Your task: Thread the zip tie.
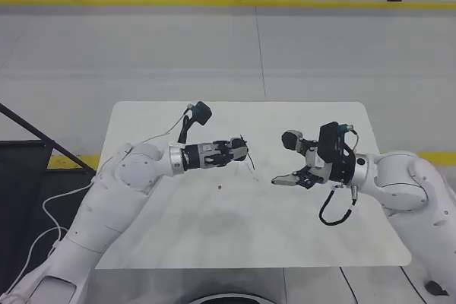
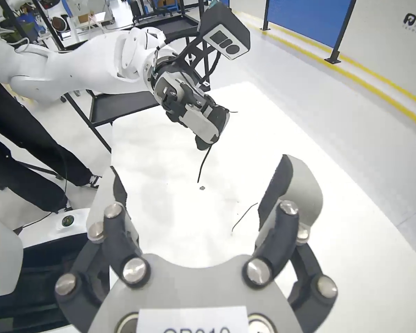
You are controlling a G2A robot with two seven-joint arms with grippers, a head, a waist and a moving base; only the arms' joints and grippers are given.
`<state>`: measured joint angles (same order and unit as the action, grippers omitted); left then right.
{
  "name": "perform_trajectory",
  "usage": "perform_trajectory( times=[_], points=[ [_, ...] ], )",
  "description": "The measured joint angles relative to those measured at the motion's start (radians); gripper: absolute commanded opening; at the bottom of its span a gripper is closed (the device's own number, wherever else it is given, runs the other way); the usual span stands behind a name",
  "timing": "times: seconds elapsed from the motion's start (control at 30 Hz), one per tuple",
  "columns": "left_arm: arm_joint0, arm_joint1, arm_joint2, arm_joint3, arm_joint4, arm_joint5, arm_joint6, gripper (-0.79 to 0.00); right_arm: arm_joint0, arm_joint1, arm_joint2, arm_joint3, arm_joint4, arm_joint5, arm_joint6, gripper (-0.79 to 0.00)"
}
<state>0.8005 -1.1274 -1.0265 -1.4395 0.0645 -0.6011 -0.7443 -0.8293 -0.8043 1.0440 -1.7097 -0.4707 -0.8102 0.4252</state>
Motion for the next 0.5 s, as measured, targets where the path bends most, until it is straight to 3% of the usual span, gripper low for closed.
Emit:
perform_trajectory(
  times=[0.27,0.4,0.47,0.5],
  points=[
    [0.005,-0.010,0.018,-0.035,0.122,-0.018,0.116,-0.785,-0.005,-0.001,-0.004,-0.001,-0.008,0.007,0.001,0.000],
    [0.004,-0.015,0.029,-0.032,0.130,-0.022,0.132,-0.785,-0.021,-0.012,-0.036,0.003,0.010,0.088,0.018,-0.006],
    [0.001,-0.016,0.032,-0.029,0.124,-0.022,0.131,-0.785,-0.014,-0.018,-0.053,0.018,0.045,0.105,0.037,-0.114],
    [0.000,-0.017,0.033,-0.028,0.124,-0.023,0.130,-0.785,-0.009,-0.020,-0.059,0.024,0.056,0.109,0.046,-0.209]
  ],
)
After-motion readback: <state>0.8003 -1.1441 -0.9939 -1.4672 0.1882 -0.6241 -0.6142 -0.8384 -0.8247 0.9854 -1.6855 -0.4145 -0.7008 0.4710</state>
